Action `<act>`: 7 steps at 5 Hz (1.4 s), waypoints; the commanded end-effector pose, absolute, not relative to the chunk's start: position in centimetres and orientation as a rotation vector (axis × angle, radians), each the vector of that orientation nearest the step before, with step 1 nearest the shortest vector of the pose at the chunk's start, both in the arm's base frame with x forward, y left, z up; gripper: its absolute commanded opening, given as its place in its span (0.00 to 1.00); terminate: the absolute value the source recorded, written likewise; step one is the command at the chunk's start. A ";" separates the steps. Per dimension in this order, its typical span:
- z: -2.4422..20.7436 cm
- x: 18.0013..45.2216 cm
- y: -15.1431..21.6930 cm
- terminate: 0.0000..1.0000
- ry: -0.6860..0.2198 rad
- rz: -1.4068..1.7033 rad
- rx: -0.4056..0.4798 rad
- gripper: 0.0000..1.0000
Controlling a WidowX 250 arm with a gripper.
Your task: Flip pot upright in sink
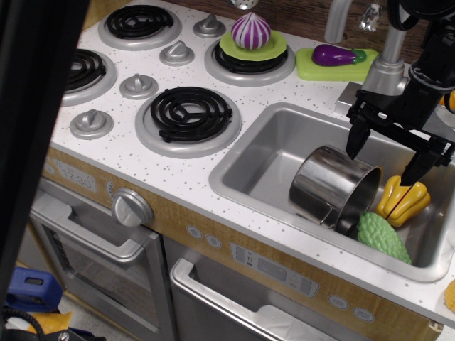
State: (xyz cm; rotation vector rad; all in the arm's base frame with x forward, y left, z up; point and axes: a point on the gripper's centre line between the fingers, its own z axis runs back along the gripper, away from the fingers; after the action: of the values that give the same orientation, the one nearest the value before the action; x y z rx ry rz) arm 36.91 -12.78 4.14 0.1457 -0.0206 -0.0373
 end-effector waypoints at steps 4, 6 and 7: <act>3.9 38.3 -14.5 0.00 -0.018 -0.109 0.486 1.00; 2.5 37.1 -12.2 0.00 -0.035 -0.204 0.611 1.00; 2.3 37.1 -10.6 0.00 -0.051 -0.233 0.598 1.00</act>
State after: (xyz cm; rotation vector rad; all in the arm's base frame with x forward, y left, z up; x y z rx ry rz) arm 36.48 -9.86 -0.12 0.6203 -0.0129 -0.2614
